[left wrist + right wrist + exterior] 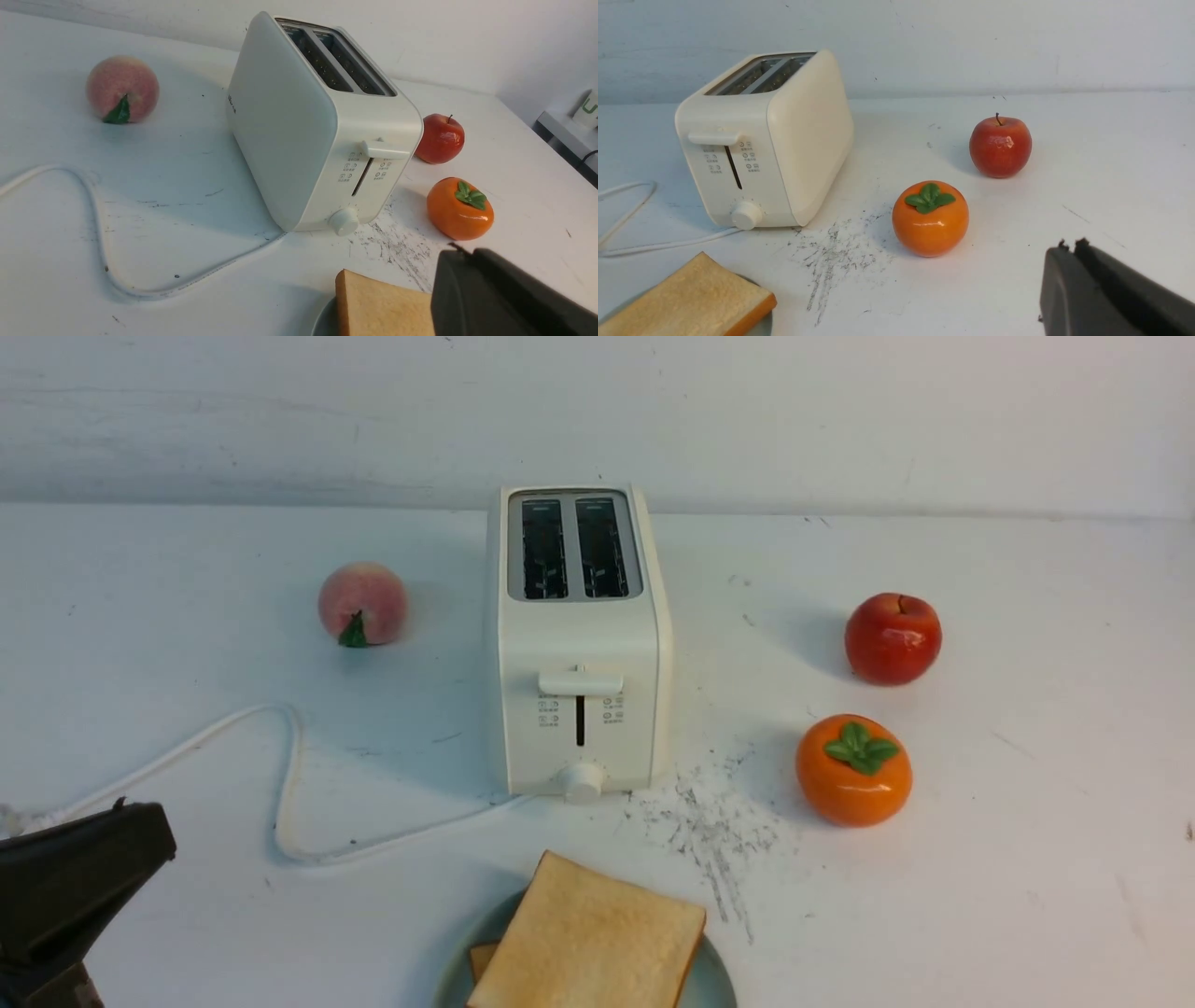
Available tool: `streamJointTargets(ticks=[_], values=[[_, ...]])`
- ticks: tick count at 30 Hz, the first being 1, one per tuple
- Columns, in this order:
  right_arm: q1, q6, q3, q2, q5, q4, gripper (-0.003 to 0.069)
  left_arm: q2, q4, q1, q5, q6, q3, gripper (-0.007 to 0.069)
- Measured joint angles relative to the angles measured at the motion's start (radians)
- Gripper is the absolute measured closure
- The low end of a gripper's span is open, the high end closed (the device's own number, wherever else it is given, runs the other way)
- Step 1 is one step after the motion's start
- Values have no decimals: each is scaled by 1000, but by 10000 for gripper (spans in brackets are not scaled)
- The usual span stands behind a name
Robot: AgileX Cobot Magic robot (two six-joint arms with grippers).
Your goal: Take toasted bread from bread machine on white table place on plate.
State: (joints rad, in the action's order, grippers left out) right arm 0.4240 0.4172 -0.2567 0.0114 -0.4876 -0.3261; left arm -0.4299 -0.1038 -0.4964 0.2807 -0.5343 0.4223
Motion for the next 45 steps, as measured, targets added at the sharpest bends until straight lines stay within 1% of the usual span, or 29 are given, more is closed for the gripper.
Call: streamJointTargets(ticks=[12, 16, 17, 18, 19, 21, 23, 24, 26, 27, 32, 45], values=[[0, 1, 0, 0, 0, -1, 636, 13, -6, 3, -8, 9, -16, 628], [0, 1, 0, 0, 0, -1, 629, 83, 12, 58, -25, 30, -82, 627], [0, 1, 0, 0, 0, -1, 627, 134, 47, 112, -46, 47, -138, 626], [0, 1, 0, 0, 0, -1, 627, 142, 52, 120, -49, 47, -138, 625], [0, 1, 0, 0, 0, -1, 627, 206, 94, 193, -75, 69, -204, 624], [0, 1, 0, 0, 0, -1, 626, 279, 122, 279, -102, 92, -283, 624], [0, 1, 0, 0, 0, -1, 626, 314, 129, 319, -112, 100, -331, 624], [0, 1, 0, 0, 0, -1, 624, 375, 134, 380, -113, 103, -394, 624], [0, 1, 0, 0, 0, -1, 623, 409, 134, 410, -100, 105, -428, 624], [0, 1, 0, 0, 0, -1, 622, 432, 129, 435, -50, 106, -445, 624], [0, 1, 0, 0, 0, -1, 615, 440, 117, 444, 94, 106, -452, 620], [0, 1, 0, 0, 0, -1, 596, 440, 113, 444, 106, 106, -454, 605]])
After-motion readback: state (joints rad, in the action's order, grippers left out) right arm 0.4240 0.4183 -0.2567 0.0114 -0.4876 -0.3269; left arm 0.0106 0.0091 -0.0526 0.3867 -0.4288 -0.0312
